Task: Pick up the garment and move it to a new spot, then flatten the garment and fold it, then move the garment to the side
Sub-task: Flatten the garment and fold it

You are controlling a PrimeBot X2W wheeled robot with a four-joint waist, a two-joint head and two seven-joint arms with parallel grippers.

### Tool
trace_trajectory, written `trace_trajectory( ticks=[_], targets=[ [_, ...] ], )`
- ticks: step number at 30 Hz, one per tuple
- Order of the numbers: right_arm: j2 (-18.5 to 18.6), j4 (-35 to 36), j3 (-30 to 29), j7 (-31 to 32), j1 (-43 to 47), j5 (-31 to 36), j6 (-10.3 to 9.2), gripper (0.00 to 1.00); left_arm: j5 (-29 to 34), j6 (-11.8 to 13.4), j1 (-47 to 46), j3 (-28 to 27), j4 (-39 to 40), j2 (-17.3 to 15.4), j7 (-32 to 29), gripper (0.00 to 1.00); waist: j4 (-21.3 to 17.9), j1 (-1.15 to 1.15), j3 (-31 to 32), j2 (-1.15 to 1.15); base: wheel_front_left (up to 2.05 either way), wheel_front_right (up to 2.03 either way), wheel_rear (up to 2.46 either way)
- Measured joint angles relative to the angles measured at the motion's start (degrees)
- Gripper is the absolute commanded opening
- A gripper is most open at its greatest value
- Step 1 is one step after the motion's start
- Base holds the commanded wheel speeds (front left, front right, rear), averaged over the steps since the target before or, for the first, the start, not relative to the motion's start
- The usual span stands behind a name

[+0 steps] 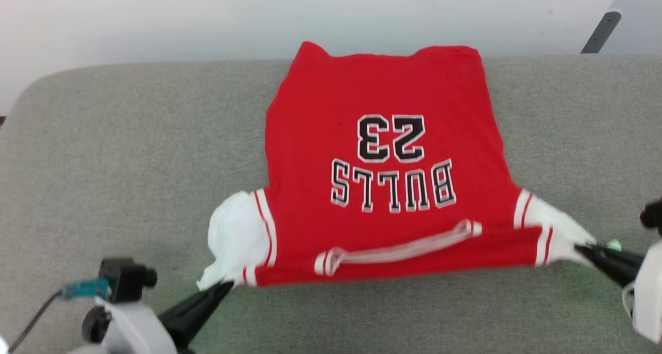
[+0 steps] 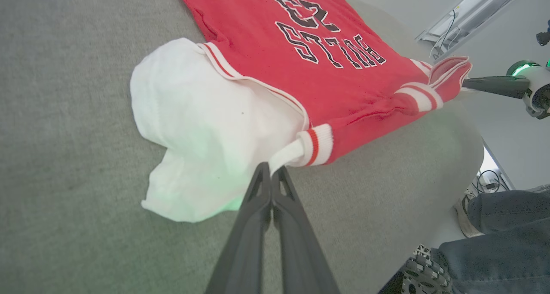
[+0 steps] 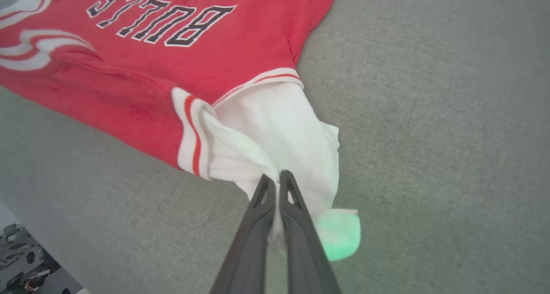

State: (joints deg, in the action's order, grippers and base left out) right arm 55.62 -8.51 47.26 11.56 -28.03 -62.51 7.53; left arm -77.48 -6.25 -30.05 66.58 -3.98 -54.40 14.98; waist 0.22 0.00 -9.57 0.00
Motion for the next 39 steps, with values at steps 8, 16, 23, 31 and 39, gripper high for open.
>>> trace_trajectory(
  ticks=[8, 16, 23, 31, 39],
  targets=[
    [3.55, 9.85, -8.64, 5.64, 13.8, 0.31, 0.0, 0.0, -2.09, 3.87, 6.12, 2.0, 9.17, -6.1, -0.68, 0.0, -0.74, 0.0, -0.46, 0.0, 0.0, 0.0, 0.0],
    [0.16, 15.44, -17.58, 11.85, 24.41, 4.22, -0.01, 0.0, -2.74, 5.78, 8.16, 3.36, 13.05, -6.09, -2.92, 0.0, -1.03, 0.0, -1.58, 0.0, 0.0, 0.0, 0.0],
    [-5.59, 13.65, -16.35, 17.27, 25.41, 16.02, -0.01, 0.0, -1.62, 4.66, 8.04, 4.76, 3.59, 0.62, -5.66, 0.0, -1.18, 0.0, -2.47, 0.0, 0.0, 0.0, 0.0],
    [-9.72, 8.27, -14.36, 14.91, 23.7, 18.74, 0.0, 0.0, -0.34, 2.18, 7.94, 5.01, -4.38, 5.36, -5.11, 0.0, -0.77, 0.0, -2.95, 0.0, 0.0, 0.0, 0.0],
    [-8.96, 10.73, -13.43, 13.77, 21.63, 18.37, -0.01, 1.0, 0.51, 1.24, 7.37, 5.01, -5.59, 6.15, -4.75, 0.0, -1.05, 0.0, -3.45, 0.0, 0.0, 0.0, 0.0]
  ],
)
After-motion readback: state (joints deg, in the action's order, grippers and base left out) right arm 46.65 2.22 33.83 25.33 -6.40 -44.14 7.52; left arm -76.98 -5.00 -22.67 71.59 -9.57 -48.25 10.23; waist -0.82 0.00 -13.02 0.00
